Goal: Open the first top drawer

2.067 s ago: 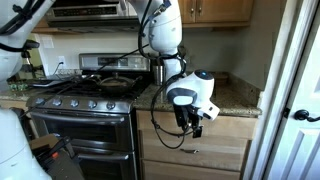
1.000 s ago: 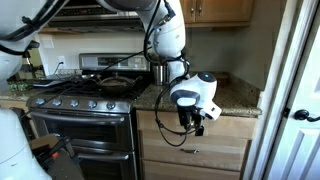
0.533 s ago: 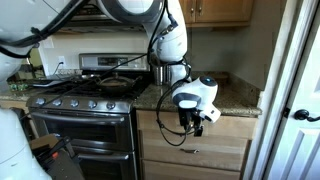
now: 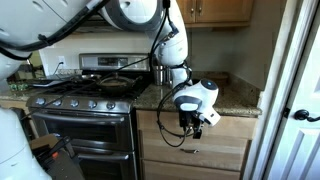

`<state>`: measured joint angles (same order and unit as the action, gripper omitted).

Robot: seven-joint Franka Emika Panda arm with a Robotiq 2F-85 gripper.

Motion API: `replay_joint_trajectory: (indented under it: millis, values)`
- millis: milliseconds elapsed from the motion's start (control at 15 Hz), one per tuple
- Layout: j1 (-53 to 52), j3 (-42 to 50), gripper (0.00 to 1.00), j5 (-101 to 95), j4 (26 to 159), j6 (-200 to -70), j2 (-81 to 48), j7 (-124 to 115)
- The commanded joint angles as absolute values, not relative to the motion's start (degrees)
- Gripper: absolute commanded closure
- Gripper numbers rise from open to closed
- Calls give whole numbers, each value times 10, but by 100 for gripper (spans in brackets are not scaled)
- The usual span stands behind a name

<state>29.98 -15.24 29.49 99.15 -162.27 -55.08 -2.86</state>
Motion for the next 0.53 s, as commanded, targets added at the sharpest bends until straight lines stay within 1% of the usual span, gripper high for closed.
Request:
replay_joint_trajectory:
  millis: [0, 200, 467]
  values:
    - [297, -154, 0, 318, 971, -1611, -563, -28]
    - [302, -162, 0, 322, 962, -1616, -572, -19]
    - [288, -145, 0, 318, 960, -1611, -573, -34]
